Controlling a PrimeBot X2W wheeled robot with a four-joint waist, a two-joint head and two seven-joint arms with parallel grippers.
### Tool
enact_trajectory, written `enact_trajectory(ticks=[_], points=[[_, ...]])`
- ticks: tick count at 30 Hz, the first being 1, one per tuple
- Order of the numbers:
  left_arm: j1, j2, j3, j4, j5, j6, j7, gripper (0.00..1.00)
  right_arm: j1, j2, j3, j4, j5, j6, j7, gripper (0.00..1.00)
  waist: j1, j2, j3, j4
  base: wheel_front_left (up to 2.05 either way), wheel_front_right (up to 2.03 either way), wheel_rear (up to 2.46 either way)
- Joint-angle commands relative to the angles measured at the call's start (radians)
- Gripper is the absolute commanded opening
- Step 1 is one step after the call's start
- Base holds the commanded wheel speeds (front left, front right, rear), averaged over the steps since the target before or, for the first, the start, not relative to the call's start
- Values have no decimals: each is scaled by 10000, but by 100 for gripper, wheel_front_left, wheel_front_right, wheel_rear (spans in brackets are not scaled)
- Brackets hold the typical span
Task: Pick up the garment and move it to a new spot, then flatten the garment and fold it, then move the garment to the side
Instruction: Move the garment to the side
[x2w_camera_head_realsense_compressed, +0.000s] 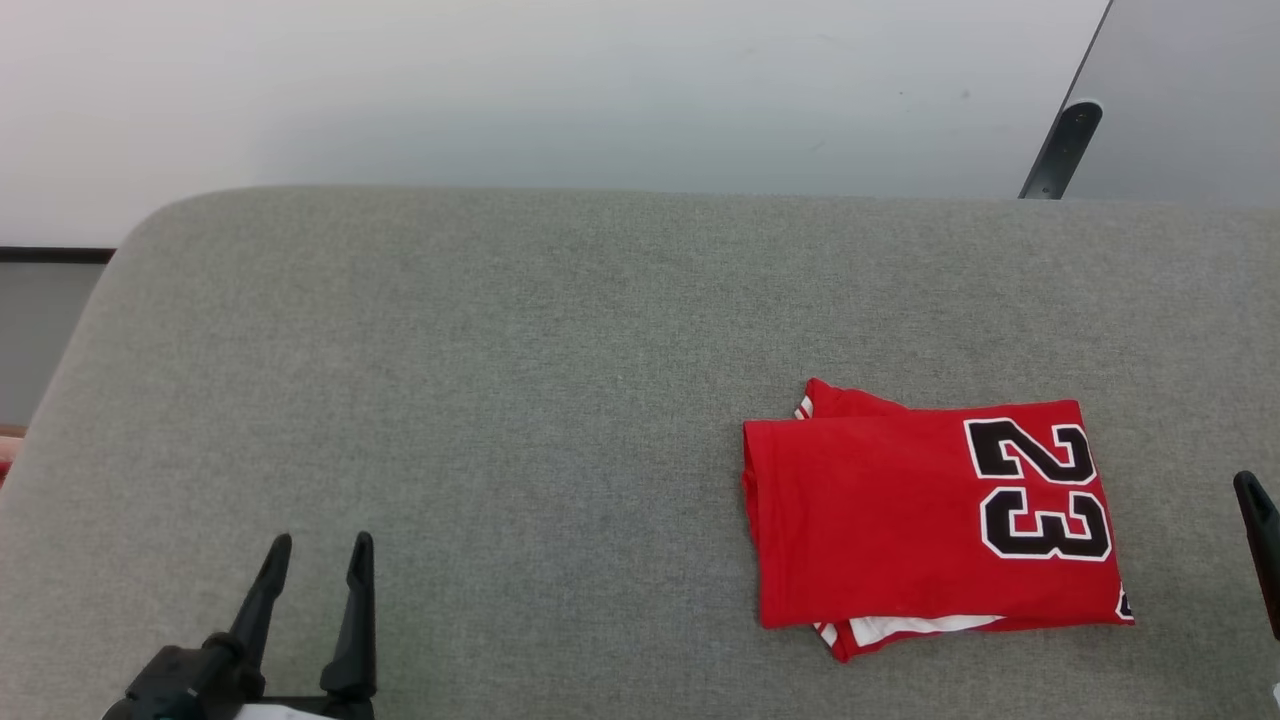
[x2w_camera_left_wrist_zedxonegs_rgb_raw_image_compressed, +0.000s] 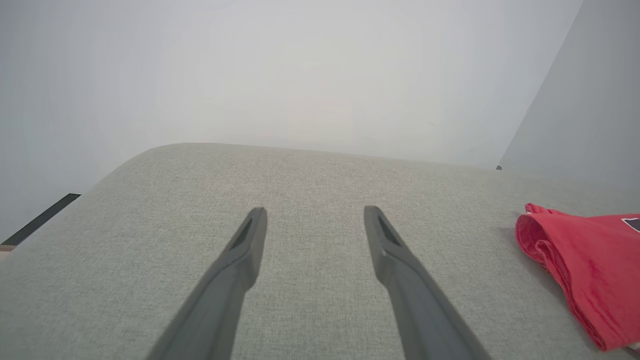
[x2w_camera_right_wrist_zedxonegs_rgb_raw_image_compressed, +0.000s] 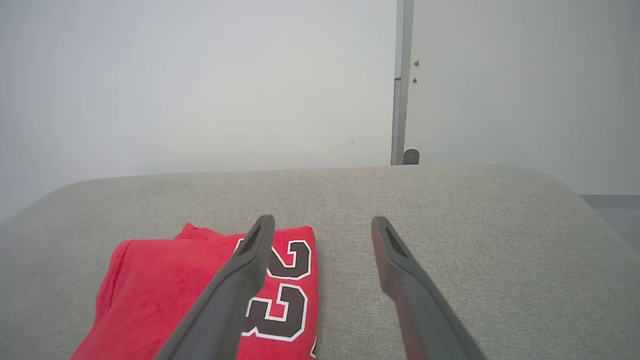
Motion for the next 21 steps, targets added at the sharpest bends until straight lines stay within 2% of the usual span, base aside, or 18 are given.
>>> enact_trajectory(ticks=[1,21], points=[[-60,49,-11,-32,-20,51,12,100,143,54,-60,-44,-12,-8,49,100,0,-1,7,5,0,0,0],[-128,129,-190,-200,-110,129,100,100,63,255,-10,-28,-7,-8,295,100,0,-1,105,52,0,0,0]])
